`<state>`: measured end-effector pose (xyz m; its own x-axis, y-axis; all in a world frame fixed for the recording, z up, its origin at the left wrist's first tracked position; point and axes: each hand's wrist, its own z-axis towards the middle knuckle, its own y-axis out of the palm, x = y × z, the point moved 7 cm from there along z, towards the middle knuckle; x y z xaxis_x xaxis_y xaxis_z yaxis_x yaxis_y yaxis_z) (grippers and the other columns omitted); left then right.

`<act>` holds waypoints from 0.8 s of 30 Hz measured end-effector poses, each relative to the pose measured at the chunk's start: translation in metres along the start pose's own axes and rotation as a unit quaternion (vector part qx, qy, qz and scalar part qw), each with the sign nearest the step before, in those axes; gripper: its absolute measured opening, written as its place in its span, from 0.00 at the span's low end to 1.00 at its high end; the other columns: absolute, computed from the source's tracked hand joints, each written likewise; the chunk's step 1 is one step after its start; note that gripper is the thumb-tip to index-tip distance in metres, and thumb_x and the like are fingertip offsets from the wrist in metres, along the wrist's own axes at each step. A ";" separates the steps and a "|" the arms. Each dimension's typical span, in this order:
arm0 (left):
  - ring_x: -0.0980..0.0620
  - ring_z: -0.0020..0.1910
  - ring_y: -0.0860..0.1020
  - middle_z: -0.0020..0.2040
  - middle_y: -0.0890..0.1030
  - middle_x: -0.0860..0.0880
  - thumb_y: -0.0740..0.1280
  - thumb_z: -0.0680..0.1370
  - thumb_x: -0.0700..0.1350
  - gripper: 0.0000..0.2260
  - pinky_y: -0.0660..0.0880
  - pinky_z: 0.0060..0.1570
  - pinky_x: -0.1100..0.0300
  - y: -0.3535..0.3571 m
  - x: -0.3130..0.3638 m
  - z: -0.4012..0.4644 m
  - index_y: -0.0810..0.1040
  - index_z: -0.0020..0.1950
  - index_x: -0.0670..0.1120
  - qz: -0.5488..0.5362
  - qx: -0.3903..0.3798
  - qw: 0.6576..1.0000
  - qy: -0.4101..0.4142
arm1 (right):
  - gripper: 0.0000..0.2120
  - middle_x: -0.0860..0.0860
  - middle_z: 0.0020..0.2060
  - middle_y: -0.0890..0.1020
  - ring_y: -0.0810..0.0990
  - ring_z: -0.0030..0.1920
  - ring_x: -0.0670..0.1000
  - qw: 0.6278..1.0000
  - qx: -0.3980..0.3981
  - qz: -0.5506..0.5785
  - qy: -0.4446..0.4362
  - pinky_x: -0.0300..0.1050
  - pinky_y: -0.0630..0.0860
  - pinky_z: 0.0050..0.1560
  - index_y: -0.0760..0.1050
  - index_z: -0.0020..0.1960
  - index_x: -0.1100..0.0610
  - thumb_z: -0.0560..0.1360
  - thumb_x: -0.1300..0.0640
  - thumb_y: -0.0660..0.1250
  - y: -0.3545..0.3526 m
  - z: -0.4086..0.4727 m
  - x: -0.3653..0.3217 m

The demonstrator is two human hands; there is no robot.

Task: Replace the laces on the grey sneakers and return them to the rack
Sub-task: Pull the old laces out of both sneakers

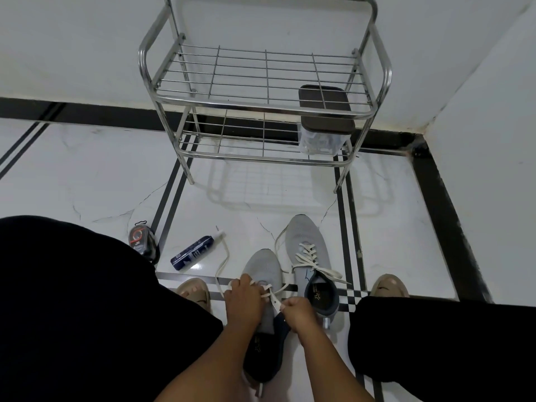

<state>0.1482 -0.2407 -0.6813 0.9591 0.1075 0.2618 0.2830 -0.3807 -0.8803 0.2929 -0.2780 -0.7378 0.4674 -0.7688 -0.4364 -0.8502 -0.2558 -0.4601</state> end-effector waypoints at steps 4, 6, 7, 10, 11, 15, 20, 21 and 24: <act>0.47 0.56 0.75 0.58 0.75 0.50 0.61 0.79 0.47 0.09 0.74 0.55 0.55 0.001 -0.038 0.015 0.78 0.56 0.50 -0.221 0.004 0.957 -0.186 | 0.13 0.51 0.35 0.79 0.80 0.42 0.55 1.000 -0.002 0.011 -0.009 0.49 0.78 0.45 0.75 0.29 0.51 0.72 0.58 0.64 -0.005 -0.010 -0.006; 0.46 0.42 0.77 0.45 0.77 0.45 0.59 0.80 0.41 0.06 0.76 0.45 0.56 -0.008 -0.070 0.017 0.75 0.48 0.44 -0.470 0.075 0.798 -0.369 | 0.14 0.52 0.37 0.80 0.80 0.44 0.56 1.000 0.014 0.023 0.002 0.50 0.79 0.47 0.75 0.29 0.50 0.74 0.58 0.64 -0.010 -0.012 -0.004; 0.48 0.36 0.74 0.39 0.74 0.46 0.56 0.80 0.39 0.09 0.73 0.39 0.58 -0.011 -0.073 0.009 0.71 0.41 0.44 -0.610 0.094 0.678 -0.399 | 0.14 0.52 0.38 0.81 0.81 0.46 0.57 0.999 0.019 0.025 0.011 0.50 0.79 0.48 0.75 0.30 0.49 0.74 0.58 0.64 -0.011 -0.011 -0.002; 0.51 0.32 0.71 0.35 0.73 0.47 0.55 0.81 0.44 0.14 0.70 0.36 0.60 -0.026 -0.057 0.023 0.70 0.37 0.44 -0.602 0.050 0.727 -0.327 | 0.13 0.55 0.44 0.84 0.82 0.50 0.59 1.000 0.012 0.024 0.008 0.51 0.79 0.52 0.75 0.31 0.49 0.75 0.58 0.64 -0.011 -0.014 -0.005; 0.49 0.37 0.75 0.38 0.77 0.46 0.58 0.80 0.47 0.12 0.72 0.41 0.58 -0.032 -0.042 0.031 0.74 0.40 0.44 -0.460 -0.004 0.854 -0.242 | 0.12 0.55 0.46 0.84 0.82 0.50 0.59 1.000 0.011 0.016 0.005 0.51 0.79 0.52 0.75 0.33 0.50 0.75 0.57 0.64 -0.012 -0.015 -0.008; 0.46 0.56 0.77 0.54 0.78 0.50 0.62 0.78 0.52 0.11 0.69 0.58 0.54 -0.008 0.001 0.015 0.79 0.58 0.55 -0.060 -0.070 0.996 0.003 | 0.08 0.55 0.48 0.83 0.81 0.51 0.58 1.000 0.006 -0.020 -0.012 0.48 0.78 0.50 0.77 0.40 0.51 0.76 0.57 0.63 -0.012 -0.018 -0.016; 0.46 0.53 0.77 0.51 0.78 0.49 0.60 0.78 0.50 0.08 0.69 0.56 0.54 0.001 -0.007 0.008 0.79 0.48 0.53 -0.120 -0.025 0.991 -0.055 | 0.07 0.52 0.45 0.81 0.81 0.50 0.55 0.999 0.006 -0.046 -0.024 0.44 0.77 0.49 0.78 0.42 0.50 0.76 0.57 0.62 -0.012 -0.019 -0.017; 0.45 0.51 0.78 0.51 0.79 0.46 0.61 0.76 0.49 0.07 0.71 0.53 0.54 0.004 -0.019 0.012 0.77 0.43 0.51 -0.277 -0.021 0.951 -0.134 | 0.07 0.51 0.44 0.81 0.81 0.51 0.56 0.999 0.005 -0.045 -0.021 0.45 0.77 0.50 0.77 0.42 0.50 0.76 0.56 0.62 -0.012 -0.018 -0.016; 0.45 0.44 0.76 0.51 0.79 0.37 0.58 0.77 0.43 0.14 0.75 0.49 0.51 0.002 -0.051 0.012 0.77 0.60 0.42 -0.725 0.061 0.601 -0.330 | 0.08 0.53 0.47 0.82 0.81 0.52 0.56 1.000 0.003 -0.023 -0.008 0.48 0.78 0.53 0.76 0.40 0.49 0.76 0.56 0.63 -0.012 -0.017 -0.013</act>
<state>0.1002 -0.2357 -0.7015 -0.5150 0.6024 0.6099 0.7840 0.6186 0.0510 0.2931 -0.2747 -0.7130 0.5098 -0.7468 -0.4272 -0.8265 -0.2873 -0.4840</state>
